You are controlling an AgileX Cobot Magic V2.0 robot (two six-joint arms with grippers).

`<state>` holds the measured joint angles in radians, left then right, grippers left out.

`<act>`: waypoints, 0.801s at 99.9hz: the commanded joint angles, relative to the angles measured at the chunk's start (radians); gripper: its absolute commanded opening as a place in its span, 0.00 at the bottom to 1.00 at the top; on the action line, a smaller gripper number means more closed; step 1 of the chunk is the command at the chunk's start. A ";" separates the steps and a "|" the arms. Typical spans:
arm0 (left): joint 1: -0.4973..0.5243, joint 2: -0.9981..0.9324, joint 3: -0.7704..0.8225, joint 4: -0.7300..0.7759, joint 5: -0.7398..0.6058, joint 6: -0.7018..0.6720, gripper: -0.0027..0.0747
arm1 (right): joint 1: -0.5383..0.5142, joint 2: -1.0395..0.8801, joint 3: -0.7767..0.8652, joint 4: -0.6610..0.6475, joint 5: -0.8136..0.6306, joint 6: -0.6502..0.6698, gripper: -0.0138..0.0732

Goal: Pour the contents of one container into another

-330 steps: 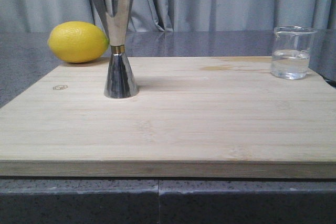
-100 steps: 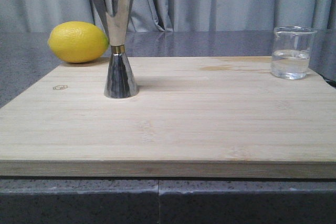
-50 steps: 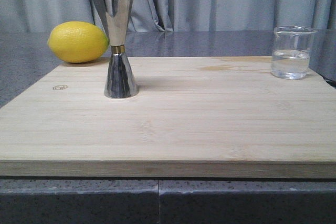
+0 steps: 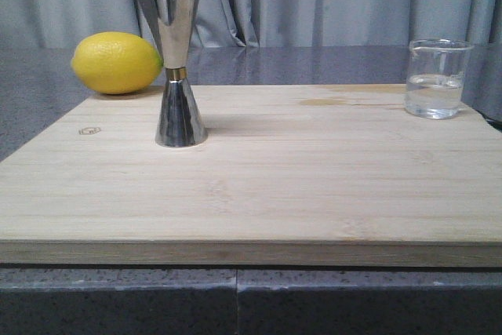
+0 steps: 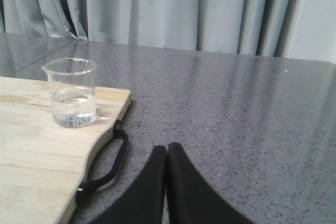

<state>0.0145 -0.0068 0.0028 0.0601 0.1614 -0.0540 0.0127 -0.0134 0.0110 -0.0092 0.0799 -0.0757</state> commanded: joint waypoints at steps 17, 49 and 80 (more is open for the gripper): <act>-0.002 -0.020 0.030 -0.030 -0.089 -0.010 0.01 | -0.004 -0.007 0.010 -0.008 -0.110 -0.005 0.10; -0.002 -0.020 0.028 -0.156 -0.199 -0.011 0.01 | -0.004 -0.007 -0.001 0.051 -0.113 -0.005 0.10; -0.002 -0.014 -0.123 -0.295 -0.022 -0.022 0.01 | -0.004 -0.005 -0.185 0.051 0.102 -0.005 0.10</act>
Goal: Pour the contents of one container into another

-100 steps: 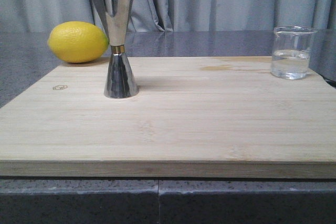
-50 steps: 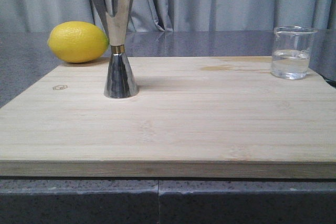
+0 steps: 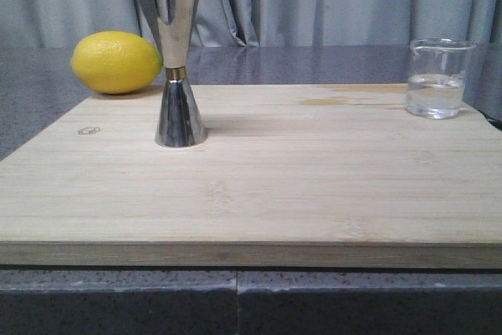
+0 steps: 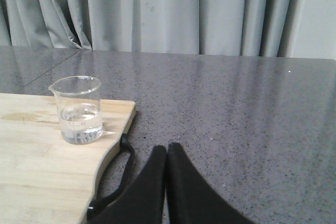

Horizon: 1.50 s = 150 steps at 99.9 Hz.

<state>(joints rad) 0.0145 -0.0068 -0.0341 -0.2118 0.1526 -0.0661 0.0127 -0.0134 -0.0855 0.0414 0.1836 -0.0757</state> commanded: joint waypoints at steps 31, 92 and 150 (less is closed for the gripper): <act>-0.015 0.146 -0.402 -0.035 0.167 0.066 0.01 | -0.004 0.123 -0.306 0.000 0.080 -0.005 0.10; -0.108 0.486 -0.666 -0.464 0.240 0.419 0.01 | -0.004 0.493 -0.606 0.028 0.191 -0.005 0.10; -0.108 0.729 -0.666 -1.050 0.358 1.404 0.08 | -0.004 0.628 -0.606 0.038 0.166 -0.009 0.33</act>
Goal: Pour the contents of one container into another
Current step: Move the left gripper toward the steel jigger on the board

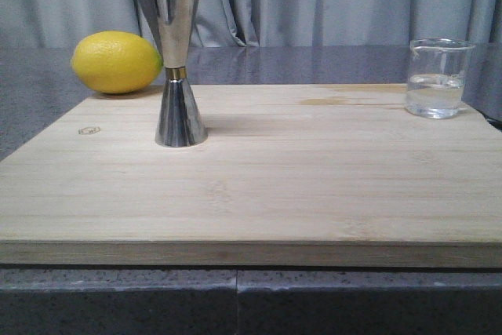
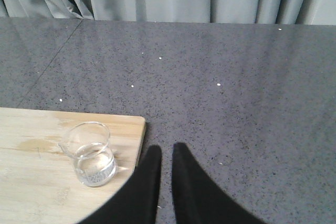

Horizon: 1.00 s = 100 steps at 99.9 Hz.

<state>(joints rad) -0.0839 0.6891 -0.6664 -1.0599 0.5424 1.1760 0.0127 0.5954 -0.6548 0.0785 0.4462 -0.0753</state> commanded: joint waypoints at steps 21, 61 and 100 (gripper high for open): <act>-0.009 0.100 -0.033 -0.309 0.036 0.310 0.41 | -0.004 0.026 -0.037 0.001 -0.145 -0.009 0.73; -0.009 0.143 -0.033 -0.479 0.102 0.425 0.74 | -0.004 0.053 -0.037 0.001 -0.160 -0.009 0.73; -0.007 0.328 -0.018 -0.506 0.329 0.653 0.74 | -0.004 0.053 -0.035 0.001 -0.158 -0.009 0.73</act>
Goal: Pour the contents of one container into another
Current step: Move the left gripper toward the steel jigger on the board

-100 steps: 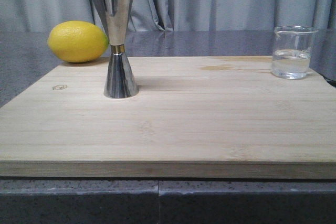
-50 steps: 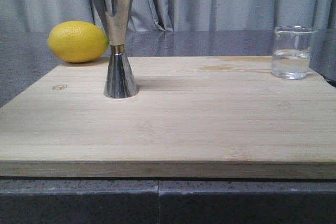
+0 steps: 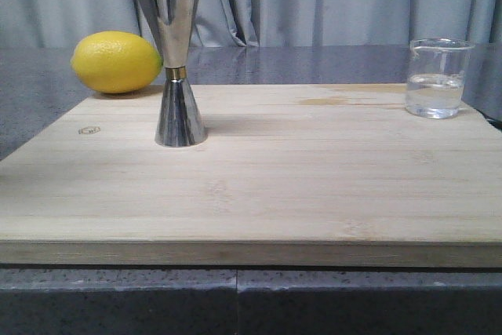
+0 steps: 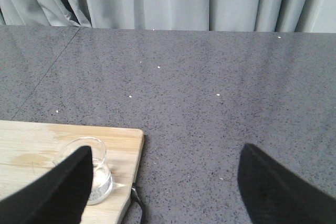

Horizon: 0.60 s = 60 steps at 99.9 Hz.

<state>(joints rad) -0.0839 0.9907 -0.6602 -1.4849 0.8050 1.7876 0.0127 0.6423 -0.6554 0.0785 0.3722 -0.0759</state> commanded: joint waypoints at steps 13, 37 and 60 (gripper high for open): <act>-0.007 0.103 -0.018 -0.163 0.156 0.118 0.74 | -0.004 0.006 -0.033 0.001 -0.082 -0.009 0.73; -0.007 0.222 0.072 -0.319 0.244 0.313 0.74 | -0.004 0.006 -0.033 0.001 -0.082 -0.009 0.73; -0.007 0.311 0.105 -0.367 0.357 0.434 0.74 | -0.004 0.006 -0.033 -0.001 -0.082 -0.009 0.73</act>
<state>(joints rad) -0.0839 1.2894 -0.5374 -1.7585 1.0654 2.1784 0.0127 0.6423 -0.6554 0.0785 0.3722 -0.0776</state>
